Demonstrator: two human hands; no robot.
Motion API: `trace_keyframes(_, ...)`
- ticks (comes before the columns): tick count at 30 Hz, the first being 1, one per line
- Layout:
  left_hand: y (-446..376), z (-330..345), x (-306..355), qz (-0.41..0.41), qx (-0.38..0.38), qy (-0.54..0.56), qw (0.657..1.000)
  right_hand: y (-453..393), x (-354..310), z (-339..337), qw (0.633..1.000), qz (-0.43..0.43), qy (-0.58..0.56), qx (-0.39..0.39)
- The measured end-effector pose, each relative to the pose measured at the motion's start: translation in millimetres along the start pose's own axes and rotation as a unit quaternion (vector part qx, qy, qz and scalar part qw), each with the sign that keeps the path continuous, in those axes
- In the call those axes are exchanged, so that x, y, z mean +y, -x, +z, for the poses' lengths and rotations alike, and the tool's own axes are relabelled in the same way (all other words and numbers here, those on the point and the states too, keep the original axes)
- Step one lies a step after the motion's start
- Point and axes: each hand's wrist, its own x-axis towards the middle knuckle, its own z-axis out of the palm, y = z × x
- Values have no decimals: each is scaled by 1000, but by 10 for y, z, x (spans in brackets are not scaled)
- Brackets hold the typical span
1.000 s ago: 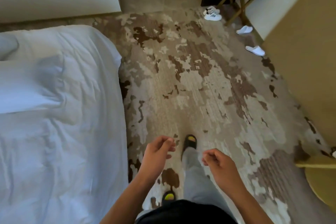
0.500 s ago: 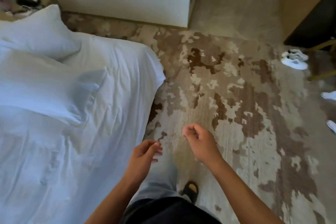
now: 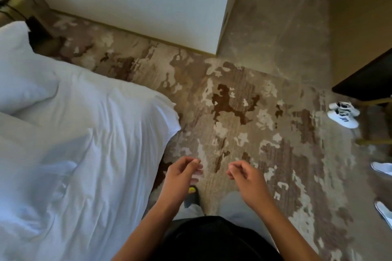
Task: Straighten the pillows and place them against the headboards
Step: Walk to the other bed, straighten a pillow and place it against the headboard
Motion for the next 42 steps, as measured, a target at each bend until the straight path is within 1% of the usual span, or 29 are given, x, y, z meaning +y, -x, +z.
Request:
trace_keyframes(4,-1116,216,736,16,-14,-11,1000,-1093,-440,-356,1000,-4,14,11)
trace_keyframes(8,-2297,272,1367,47,8,-27,998,-2401,-897,-536,999,-12,39,-27)
trace_keyframes(10,-2841,243,1679,46,41,-31,998,-3091,-1195,-568,996,-31,58,-60)
trace_keyframes(12,-3277,189,2011,31,89,-23,995,-3757,-1596,-609,990,-54,86,-99)
trace_keyframes(15,-3711,14,2466,22,172,11,985,-4685,-2381,-547,974,-93,123,-167)
trace_keyframes(17,-3898,-113,2684,6,213,32,976,-5181,-2888,-454,961,-113,139,-209)
trace_keyframes(21,-4302,-514,2953,-24,327,118,937,-6142,-3974,109,917,-199,188,-290)
trace_keyframes(23,-4555,-755,3046,-31,370,151,916,-6561,-4446,474,893,-242,207,-318)
trace_keyframes(25,-4901,-1039,3119,-35,398,175,900,-6966,-4858,832,874,-270,217,-341)
trace_keyframes(30,-5909,-1878,3584,-34,418,208,883,-7847,-5764,1542,847,-293,244,-369)
trace_keyframes(34,-6621,-2545,4149,-27,414,210,885,-8414,-6386,1972,837,-291,261,-384)
trace_keyframes(38,-7244,-3207,4679,-6,409,212,887,-8938,-6948,2417,838,-276,269,-386)
trace_keyframes(42,-7864,-3939,5123,23,428,221,876,-9477,-7474,3066,825,-254,293,-410)
